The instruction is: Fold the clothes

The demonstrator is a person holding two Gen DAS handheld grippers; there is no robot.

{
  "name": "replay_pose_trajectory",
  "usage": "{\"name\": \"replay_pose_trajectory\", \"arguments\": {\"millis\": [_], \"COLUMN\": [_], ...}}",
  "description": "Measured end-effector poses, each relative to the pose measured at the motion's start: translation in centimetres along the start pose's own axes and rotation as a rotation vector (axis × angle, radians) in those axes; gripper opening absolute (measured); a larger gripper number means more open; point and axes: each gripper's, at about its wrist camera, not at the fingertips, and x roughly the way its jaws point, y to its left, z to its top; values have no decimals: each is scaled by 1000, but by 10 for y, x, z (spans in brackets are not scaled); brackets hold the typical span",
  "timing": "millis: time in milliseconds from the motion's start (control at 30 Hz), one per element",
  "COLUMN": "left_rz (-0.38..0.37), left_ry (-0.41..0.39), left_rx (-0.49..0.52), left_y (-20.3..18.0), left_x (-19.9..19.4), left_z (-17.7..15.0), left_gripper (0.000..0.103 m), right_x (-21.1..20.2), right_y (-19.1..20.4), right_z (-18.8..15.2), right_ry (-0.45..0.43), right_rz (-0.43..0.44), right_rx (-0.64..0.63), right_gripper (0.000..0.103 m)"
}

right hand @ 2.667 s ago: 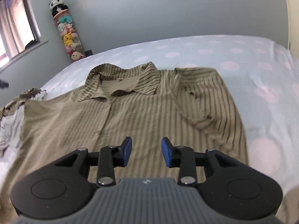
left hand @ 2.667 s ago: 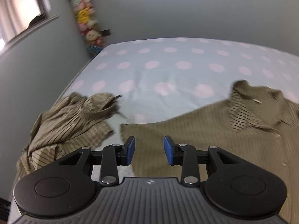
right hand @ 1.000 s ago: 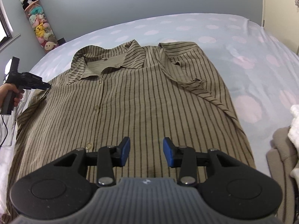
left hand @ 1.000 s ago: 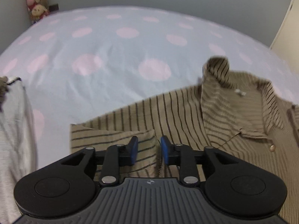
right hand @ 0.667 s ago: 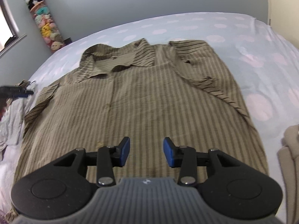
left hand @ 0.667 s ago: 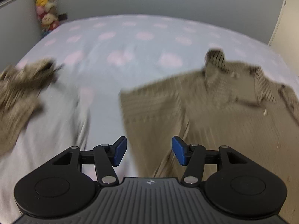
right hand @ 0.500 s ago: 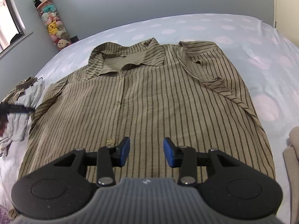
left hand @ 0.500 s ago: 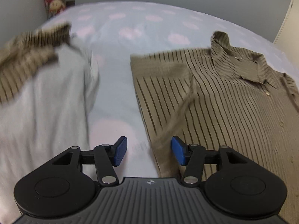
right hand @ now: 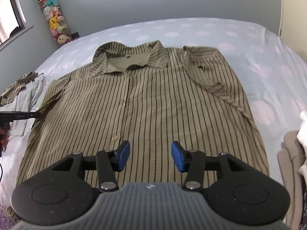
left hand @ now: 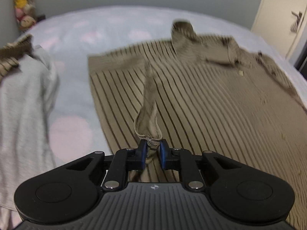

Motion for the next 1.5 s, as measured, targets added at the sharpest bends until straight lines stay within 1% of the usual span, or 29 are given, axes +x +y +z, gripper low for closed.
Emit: {"name": "replay_pose_trajectory", "arguments": {"millis": [33,67,133,200,267,300,333,400,500,567,600,667,733,900,967,1067,1167,1267,1400,1467,1500], "left_rz": [-8,-14,-8,-21,-31,-28,-22,-15,-22,-26,-30,-41,-52,-45,2,56,74,106,142,115,108], "left_ry": [25,47,36,35,32,35,41,43,55,60,61,73,84,104,122,146,175,212,300,350,369], "left_rx": [-1,-2,-12,-41,-45,-49,-60,-103,-157,-174,-183,-206,-228,-197,-177,-181,-212,-228,-285,-328,-334], "left_y": [-1,-2,-2,-1,-5,-8,-11,-17,-33,-43,-48,-57,-67,-97,-107,-113,-106,-96,-79,-72,-71], "left_x": [6,11,11,6,-3,-9,-13,-29,-50,-67,-77,-94,-111,-143,-151,-161,-167,-166,-153,-146,-144], "left_z": [-2,-3,-5,-4,-5,-7,-9,-15,-23,-30,-34,-42,-49,-74,-84,-102,-118,-129,-140,-146,-148], "left_gripper": [13,15,17,23,31,34,40,40,40,41,41,46,46,47,47,47,47,47,47,47,47], "right_x": [0,0,-1,-4,-8,-10,-12,-15,-20,-26,-30,-39,-49,-77,-87,-98,-103,-101,-100,-106,-109], "right_y": [1,2,3,4,4,3,3,2,1,-2,-4,-10,-20,-52,-65,-79,-80,-70,-49,-39,-34], "right_z": [-2,-3,-6,-8,-10,-10,-11,-12,-18,-24,-28,-35,-45,-71,-84,-102,-119,-128,-129,-129,-129], "right_ry": [6,10,20,26,29,29,25,19,24,32,34,39,46,78,101,118,113,103,76,59,53], "right_rz": [3,6,9,10,8,7,9,13,17,17,13,4,-16,-103,-137,-151,-104,-41,16,46,59], "right_rx": [1,0,-2,-2,-2,-2,-1,1,1,-3,-4,-2,2,13,28,63,94,99,80,69,62], "right_gripper": [51,52,52,52,52,53,54,56,56,56,56,56,56,56,56,56,57,57,57,57,58]}}
